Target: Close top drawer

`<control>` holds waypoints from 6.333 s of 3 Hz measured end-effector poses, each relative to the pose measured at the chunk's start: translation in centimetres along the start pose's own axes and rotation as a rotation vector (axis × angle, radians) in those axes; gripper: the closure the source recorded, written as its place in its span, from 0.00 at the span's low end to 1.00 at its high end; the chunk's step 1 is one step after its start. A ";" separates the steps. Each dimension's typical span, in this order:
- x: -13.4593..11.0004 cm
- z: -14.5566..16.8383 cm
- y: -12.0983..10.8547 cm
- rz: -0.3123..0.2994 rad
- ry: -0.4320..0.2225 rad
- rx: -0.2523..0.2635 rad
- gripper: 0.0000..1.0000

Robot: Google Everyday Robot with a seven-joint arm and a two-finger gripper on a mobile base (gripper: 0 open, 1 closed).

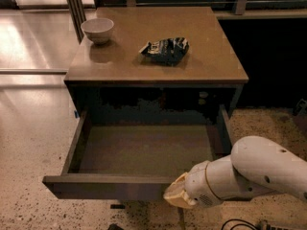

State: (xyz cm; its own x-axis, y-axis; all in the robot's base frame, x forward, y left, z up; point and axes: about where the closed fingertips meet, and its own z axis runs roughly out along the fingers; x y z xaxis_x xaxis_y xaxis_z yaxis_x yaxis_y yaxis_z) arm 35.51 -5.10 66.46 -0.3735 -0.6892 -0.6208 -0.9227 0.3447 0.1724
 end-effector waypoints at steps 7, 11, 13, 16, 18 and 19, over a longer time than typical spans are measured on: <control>-3.7 1.9 -8.4 -0.037 -0.059 0.148 1.00; -5.8 4.2 -13.6 -0.008 -0.089 0.260 1.00; -6.6 4.5 -15.9 0.020 -0.147 0.309 1.00; -6.7 6.4 -20.2 0.098 -0.226 0.373 1.00; -8.2 6.6 -24.1 0.064 -0.261 0.457 1.00; -8.2 6.6 -24.1 0.064 -0.261 0.457 1.00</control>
Offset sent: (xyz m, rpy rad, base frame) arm 0.0698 0.0056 0.0013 0.0084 -0.1194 -0.0846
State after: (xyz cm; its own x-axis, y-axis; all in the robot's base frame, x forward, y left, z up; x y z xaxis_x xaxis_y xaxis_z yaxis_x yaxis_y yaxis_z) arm 61.44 -3.51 62.32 -0.3373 -0.4963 -0.8000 -0.7416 0.6635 -0.0990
